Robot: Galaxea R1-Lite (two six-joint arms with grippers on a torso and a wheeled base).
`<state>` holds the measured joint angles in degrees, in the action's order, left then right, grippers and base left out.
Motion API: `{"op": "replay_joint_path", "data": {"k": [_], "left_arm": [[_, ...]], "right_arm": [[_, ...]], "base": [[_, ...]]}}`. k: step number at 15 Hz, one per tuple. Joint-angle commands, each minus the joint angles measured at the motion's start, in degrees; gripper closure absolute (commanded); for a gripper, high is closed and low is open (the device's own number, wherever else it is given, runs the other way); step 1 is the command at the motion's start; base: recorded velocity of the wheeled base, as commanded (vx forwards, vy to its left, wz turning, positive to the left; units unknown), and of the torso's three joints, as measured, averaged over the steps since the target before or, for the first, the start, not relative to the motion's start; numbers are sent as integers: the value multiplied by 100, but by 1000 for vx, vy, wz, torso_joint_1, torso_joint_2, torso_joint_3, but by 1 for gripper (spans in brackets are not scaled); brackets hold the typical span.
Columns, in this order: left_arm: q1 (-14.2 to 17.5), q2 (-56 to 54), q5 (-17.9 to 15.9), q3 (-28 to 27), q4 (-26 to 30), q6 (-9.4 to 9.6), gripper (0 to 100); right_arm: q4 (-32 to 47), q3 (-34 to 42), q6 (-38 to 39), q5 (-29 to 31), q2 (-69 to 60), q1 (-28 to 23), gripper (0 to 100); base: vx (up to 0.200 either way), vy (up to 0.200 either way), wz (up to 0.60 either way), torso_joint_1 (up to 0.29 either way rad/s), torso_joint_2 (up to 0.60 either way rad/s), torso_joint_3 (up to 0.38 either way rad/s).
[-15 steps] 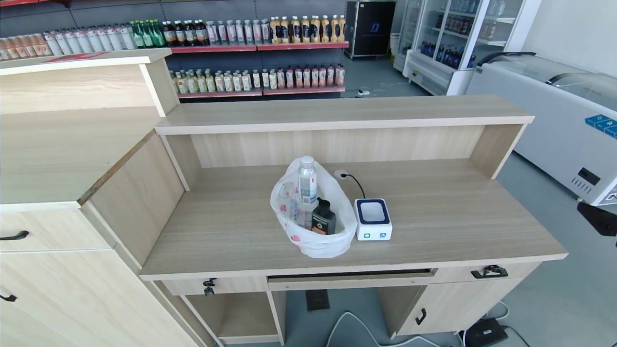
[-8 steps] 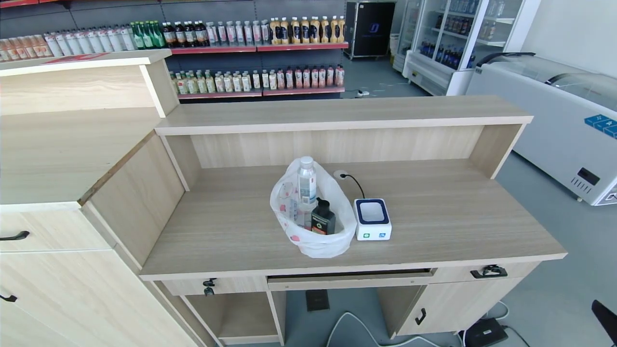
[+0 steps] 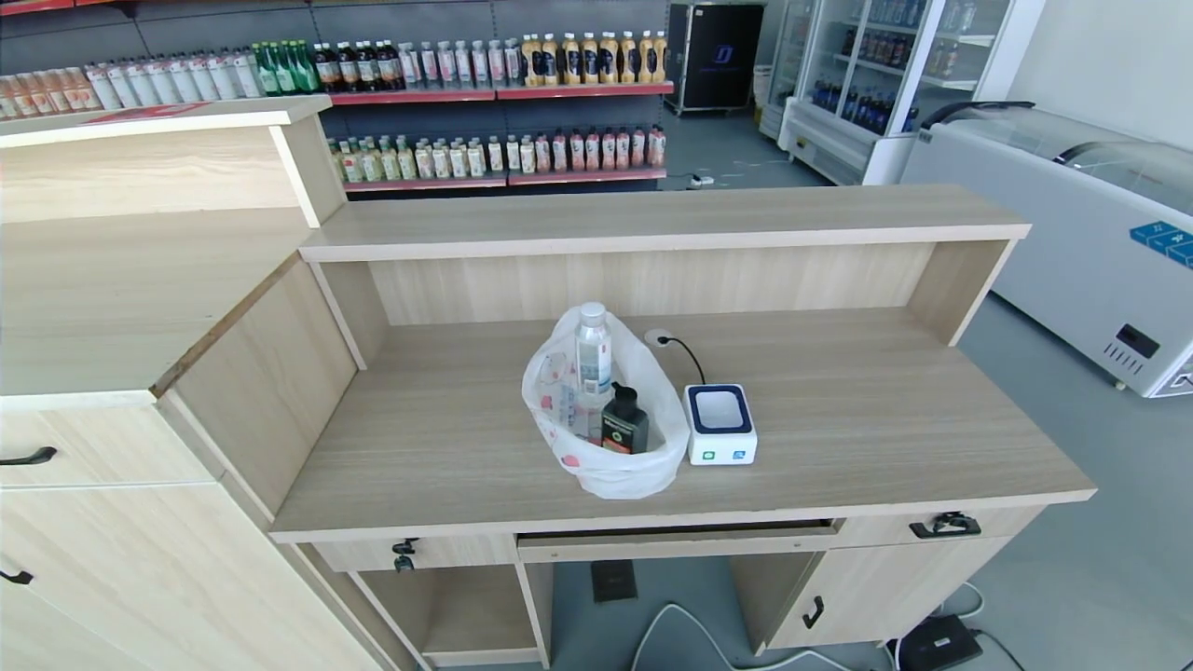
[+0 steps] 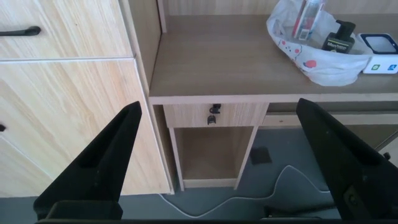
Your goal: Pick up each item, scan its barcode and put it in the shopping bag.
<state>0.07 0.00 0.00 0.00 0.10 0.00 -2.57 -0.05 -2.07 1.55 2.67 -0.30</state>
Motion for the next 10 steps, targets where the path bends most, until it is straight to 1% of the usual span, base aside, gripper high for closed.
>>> {"op": "replay_joint_path", "data": {"k": [1,3,5,10], "left_arm": [[1,9,0,0,-1,0,0],[1,9,9,0,-1,0,0],[1,9,0,0,-1,0,0],[1,9,0,0,-1,0,0]], "right_arm": [[11,5,14,3,-267,13,0],[231,5,225,12,-267,13,0],[266,5,445,30,-267,13,0],[266,5,436,30,-267,13,0]], "base": [[0,0,0,0,0,0],[0,0,0,0,0,0],[0,0,0,0,0,0],[0,0,0,0,0,0]]}}
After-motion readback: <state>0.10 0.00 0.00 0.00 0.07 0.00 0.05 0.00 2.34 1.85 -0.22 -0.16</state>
